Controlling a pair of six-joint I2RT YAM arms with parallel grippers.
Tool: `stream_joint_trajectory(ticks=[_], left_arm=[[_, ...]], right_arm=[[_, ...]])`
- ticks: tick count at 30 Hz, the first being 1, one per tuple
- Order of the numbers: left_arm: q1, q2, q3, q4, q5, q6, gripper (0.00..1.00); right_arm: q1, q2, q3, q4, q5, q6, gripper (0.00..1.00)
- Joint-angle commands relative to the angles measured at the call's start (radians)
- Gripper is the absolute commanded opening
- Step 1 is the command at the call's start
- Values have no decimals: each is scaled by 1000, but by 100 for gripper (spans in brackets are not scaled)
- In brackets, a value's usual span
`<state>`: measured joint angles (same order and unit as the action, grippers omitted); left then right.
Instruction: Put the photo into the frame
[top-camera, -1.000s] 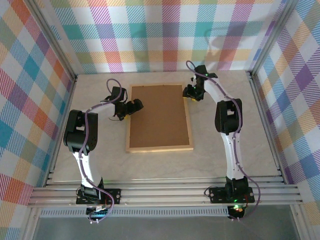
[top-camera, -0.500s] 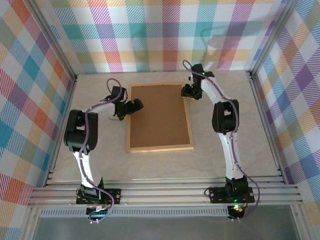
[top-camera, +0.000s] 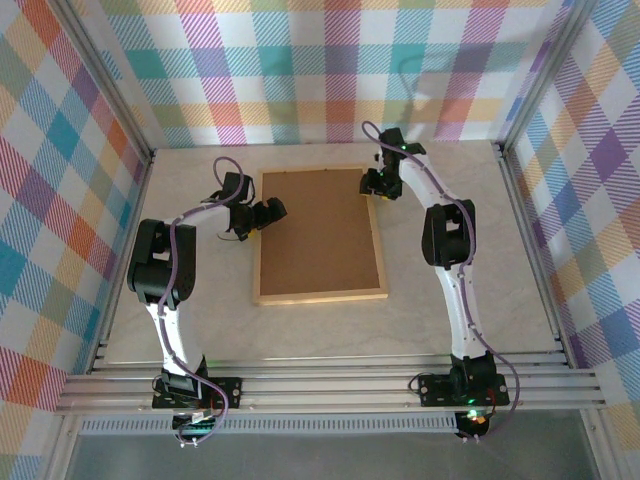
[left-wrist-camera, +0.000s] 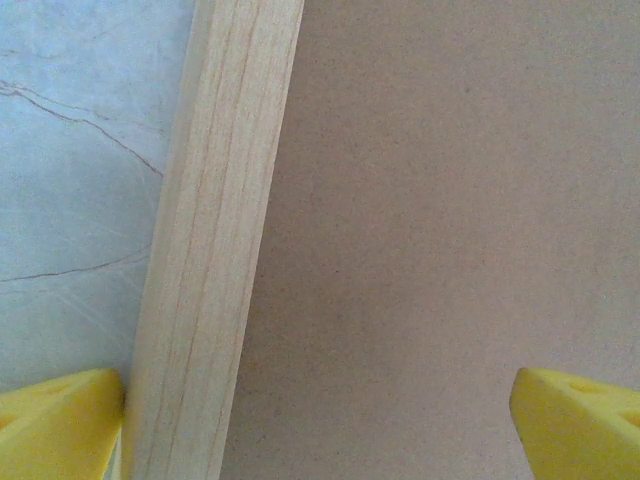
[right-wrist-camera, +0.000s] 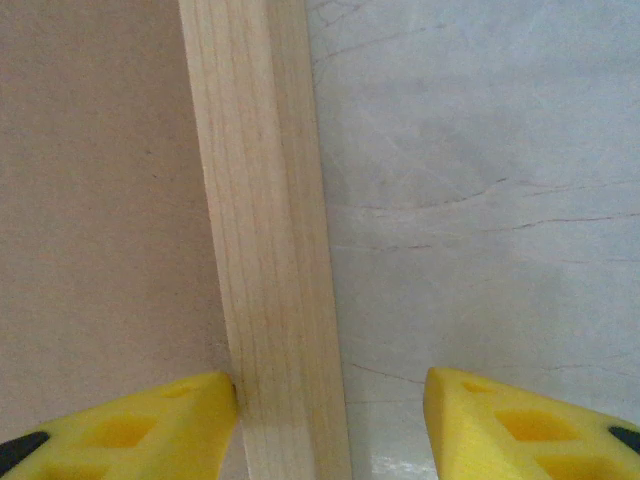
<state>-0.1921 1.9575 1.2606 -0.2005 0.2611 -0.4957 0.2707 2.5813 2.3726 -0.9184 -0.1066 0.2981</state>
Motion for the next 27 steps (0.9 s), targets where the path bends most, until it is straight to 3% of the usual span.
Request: stream_joint_trajectory(ticks=[1, 10, 16, 27], left_arm=[[-33, 28, 8, -5, 109, 6, 98], [-33, 14, 1, -13, 96, 11, 98], [-31, 10, 0, -20, 81, 7, 98], [16, -38, -19, -47, 47, 22, 99]], right_arm=[[114, 108, -26, -63, -128, -10, 57], [120, 90, -24, -55, -132, -21, 58], [107, -33, -33, -13, -174, -15, 59], [53, -317, -223, 45, -3, -46, 62]])
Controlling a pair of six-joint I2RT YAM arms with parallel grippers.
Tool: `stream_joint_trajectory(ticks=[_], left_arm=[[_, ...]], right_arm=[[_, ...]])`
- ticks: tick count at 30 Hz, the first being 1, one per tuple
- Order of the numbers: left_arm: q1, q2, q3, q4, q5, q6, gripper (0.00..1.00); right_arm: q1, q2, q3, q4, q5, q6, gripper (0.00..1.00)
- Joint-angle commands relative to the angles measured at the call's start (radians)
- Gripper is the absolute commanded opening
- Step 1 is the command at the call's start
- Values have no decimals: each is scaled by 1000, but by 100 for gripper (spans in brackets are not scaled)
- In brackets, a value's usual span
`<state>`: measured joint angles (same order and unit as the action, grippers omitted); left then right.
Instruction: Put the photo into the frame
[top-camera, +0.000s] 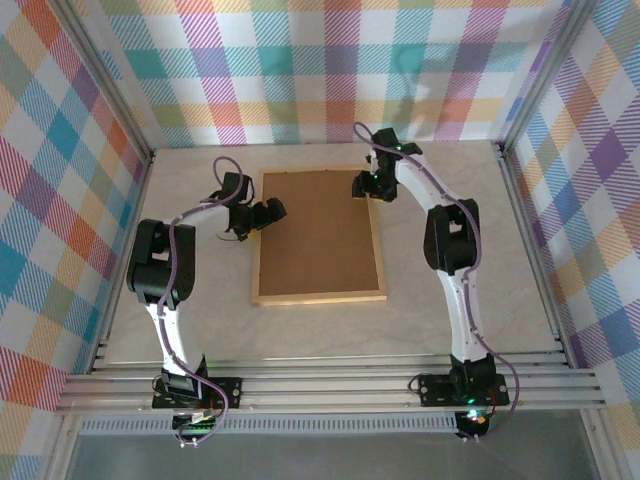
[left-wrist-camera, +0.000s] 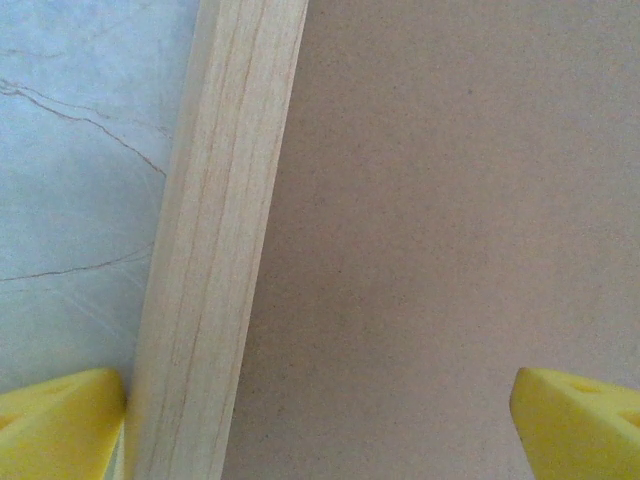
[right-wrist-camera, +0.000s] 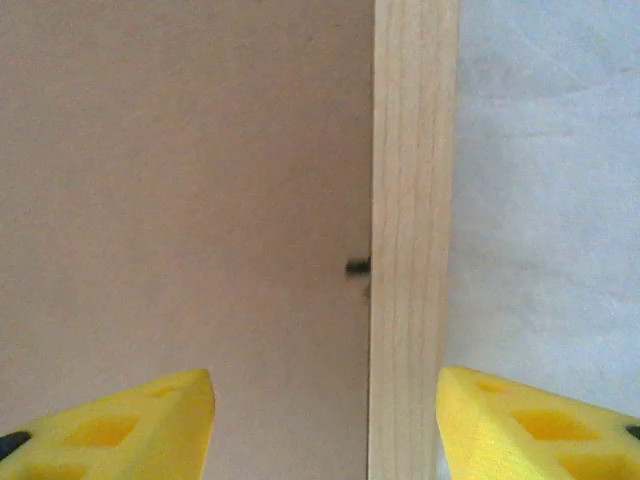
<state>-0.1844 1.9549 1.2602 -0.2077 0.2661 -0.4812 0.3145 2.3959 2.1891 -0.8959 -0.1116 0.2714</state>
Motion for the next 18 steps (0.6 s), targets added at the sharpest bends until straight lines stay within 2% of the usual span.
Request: stream_joint_trajectory(ticks=[1, 11, 18], left_arm=[[11, -38, -21, -41, 43, 7, 99], [12, -55, -40, -42, 46, 8, 99], [13, -57, -59, -30, 54, -1, 99]], right_arm=[[4, -157, -67, 29, 12, -24, 63], [-14, -395, -457, 88, 53, -17, 62], [-14, -433, -638, 168, 19, 28, 61]])
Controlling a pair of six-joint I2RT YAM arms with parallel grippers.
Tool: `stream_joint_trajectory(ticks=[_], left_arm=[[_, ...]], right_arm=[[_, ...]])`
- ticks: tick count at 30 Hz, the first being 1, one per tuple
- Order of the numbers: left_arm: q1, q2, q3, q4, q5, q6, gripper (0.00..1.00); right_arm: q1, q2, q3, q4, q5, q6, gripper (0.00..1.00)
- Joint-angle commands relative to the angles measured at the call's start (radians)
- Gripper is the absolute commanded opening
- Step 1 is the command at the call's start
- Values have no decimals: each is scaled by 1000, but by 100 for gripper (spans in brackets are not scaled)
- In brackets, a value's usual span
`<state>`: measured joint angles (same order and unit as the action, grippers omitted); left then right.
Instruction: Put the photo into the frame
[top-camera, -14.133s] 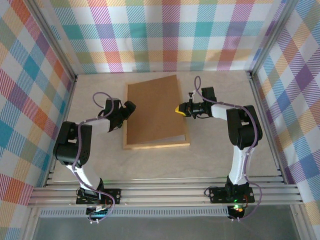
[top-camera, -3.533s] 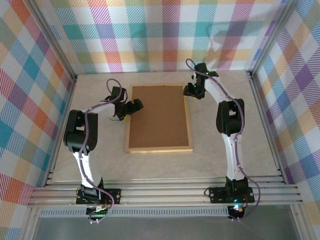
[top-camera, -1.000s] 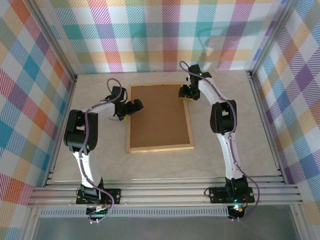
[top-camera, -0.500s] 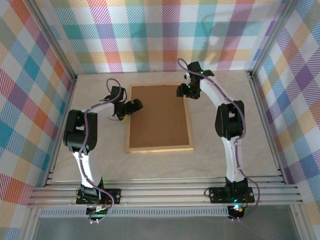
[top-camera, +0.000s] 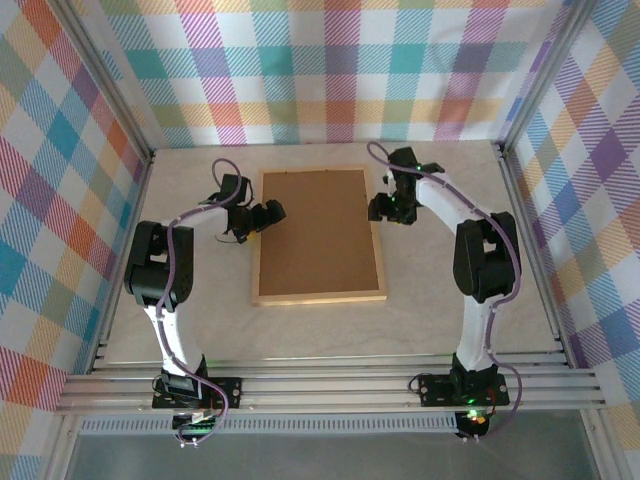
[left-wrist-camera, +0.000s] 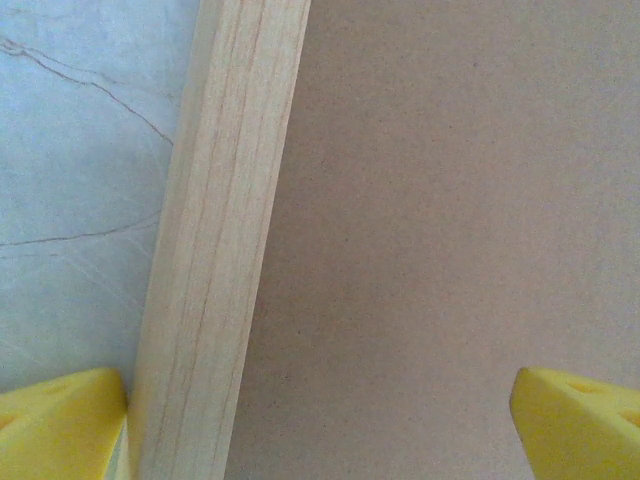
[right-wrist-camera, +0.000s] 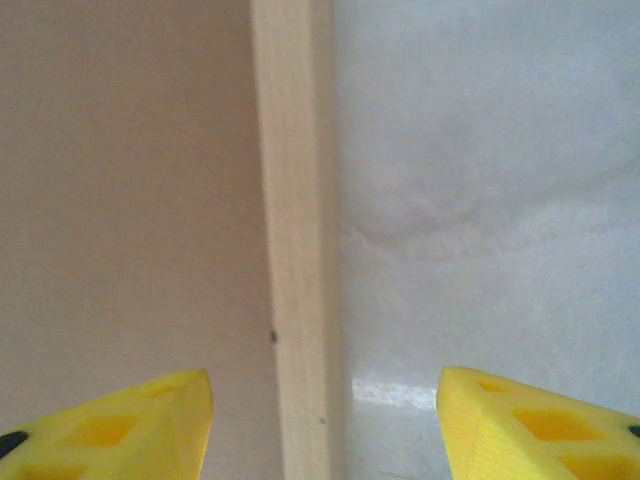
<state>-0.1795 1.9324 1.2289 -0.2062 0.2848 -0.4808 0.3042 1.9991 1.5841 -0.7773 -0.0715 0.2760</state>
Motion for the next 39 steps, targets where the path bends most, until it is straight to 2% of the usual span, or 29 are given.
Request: stream_joint_trajectory(ticks=[1, 25, 39], left_arm=[[8, -35, -31, -32, 40, -1, 99], [8, -46, -45, -24, 50, -6, 99], [-2, -40, -45, -13, 67, -11, 98]], right_arm=[[-4, -34, -44, 56, -22, 24, 61], [-4, 63, -73, 97, 15, 46, 61], [-1, 133, -67, 91, -48, 62, 61]])
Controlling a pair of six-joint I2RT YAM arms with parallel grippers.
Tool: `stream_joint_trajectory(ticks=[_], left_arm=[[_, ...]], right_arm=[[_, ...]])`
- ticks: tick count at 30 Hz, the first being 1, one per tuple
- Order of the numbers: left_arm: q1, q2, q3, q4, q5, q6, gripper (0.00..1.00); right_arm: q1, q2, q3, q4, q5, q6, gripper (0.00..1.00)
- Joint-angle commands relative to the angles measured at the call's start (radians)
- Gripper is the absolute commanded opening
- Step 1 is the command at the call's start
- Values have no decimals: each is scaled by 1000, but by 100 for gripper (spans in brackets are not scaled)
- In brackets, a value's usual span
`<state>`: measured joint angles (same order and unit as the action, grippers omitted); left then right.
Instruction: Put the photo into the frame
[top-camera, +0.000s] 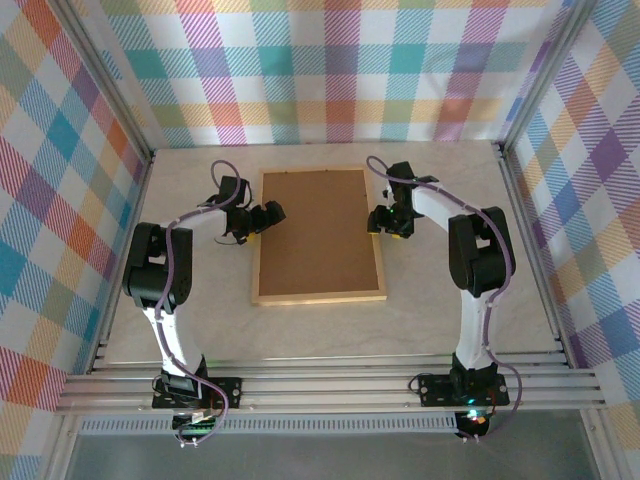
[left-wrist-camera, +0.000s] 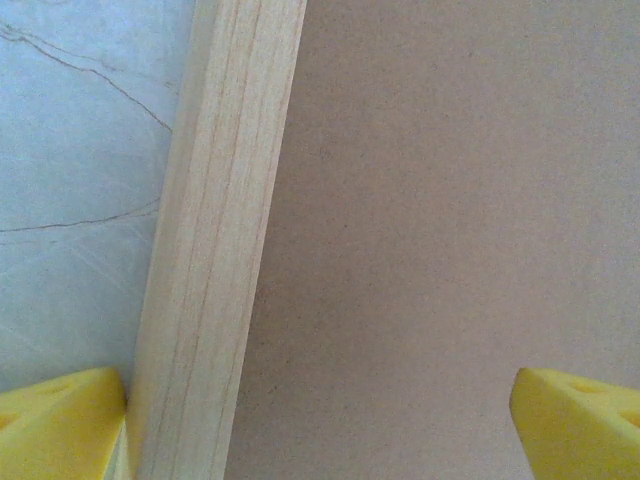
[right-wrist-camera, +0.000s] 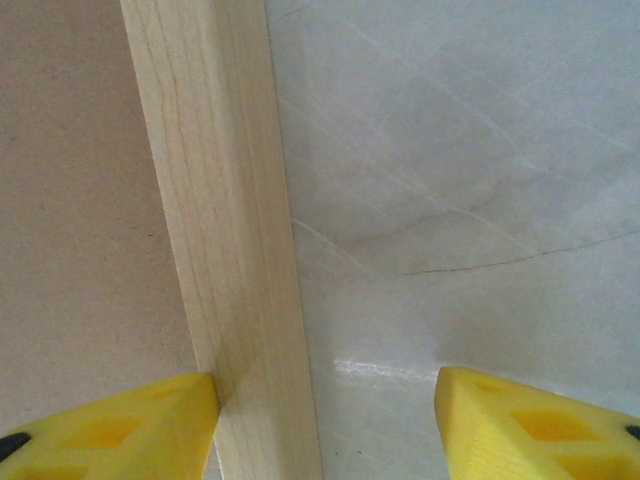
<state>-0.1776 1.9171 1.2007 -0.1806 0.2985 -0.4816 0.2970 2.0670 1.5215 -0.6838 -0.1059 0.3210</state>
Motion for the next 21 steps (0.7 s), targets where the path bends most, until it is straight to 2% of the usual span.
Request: stream_joint_trajectory(ticks=[1, 9, 21], left_arm=[[-6, -23, -16, -37, 56, -10, 98], [-48, -10, -10, -21, 77, -31, 98], [-60, -12, -10, -19, 74, -40, 98]], right_arm=[[9, 69, -6, -3, -22, 20, 61], [63, 135, 28, -26, -49, 37, 61], [76, 186, 32, -20, -70, 63, 61]])
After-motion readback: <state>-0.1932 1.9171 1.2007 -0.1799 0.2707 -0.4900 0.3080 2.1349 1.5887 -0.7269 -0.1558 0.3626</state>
